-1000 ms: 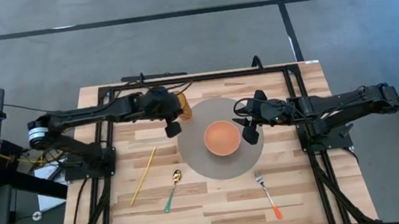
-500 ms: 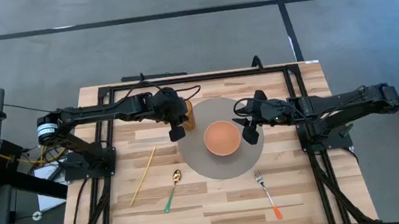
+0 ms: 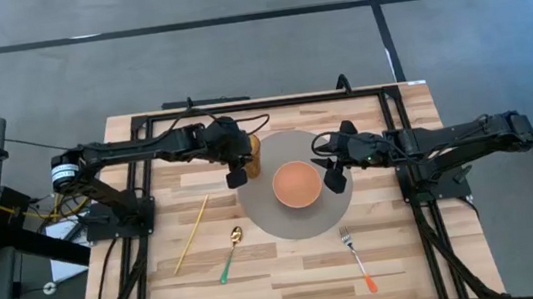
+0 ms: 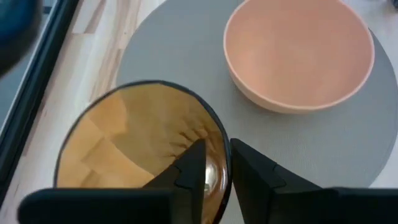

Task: Pick & Place Utensil
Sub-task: Put the brown cup on the gray table mat to the top left of the light pink bowl

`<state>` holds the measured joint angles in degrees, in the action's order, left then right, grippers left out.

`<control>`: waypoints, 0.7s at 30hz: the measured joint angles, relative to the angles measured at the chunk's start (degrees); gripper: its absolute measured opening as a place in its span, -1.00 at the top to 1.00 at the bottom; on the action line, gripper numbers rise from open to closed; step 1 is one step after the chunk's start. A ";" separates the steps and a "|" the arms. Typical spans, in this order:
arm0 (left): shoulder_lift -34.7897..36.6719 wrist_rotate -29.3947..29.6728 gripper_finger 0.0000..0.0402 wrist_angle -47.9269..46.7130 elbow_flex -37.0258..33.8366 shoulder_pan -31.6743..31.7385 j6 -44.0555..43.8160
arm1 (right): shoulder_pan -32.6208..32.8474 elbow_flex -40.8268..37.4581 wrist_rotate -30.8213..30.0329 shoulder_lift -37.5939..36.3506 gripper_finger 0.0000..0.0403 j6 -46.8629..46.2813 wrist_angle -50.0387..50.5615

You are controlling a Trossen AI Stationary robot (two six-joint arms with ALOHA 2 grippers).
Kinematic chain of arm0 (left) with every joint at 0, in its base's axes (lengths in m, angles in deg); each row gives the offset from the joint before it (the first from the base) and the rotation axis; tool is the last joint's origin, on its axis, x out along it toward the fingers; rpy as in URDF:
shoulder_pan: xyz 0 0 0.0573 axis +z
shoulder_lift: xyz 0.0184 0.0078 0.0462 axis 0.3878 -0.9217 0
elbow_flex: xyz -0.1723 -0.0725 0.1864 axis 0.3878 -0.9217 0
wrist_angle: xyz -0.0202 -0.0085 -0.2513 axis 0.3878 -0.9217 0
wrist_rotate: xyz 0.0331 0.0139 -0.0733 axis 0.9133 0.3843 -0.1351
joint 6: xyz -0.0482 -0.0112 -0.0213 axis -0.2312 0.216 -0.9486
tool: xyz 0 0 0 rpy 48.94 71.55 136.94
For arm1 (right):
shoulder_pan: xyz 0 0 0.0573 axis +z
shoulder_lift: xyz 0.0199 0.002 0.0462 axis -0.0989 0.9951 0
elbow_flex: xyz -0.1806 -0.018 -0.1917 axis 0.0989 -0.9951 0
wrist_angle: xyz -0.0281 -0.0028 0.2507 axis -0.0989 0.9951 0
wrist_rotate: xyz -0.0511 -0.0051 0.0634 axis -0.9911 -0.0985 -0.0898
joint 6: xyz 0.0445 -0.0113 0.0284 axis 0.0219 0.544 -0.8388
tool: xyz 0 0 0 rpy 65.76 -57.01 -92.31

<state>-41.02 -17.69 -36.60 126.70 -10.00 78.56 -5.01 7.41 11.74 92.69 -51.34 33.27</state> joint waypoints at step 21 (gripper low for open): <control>1.75 5.27 0.10 0.42 -0.09 -4.69 6.57 | 0.00 0.00 0.00 0.01 0.23 0.00 0.04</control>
<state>-39.27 -12.42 -36.18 126.61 -14.69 85.13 -5.01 7.41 11.74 92.70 -51.34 33.32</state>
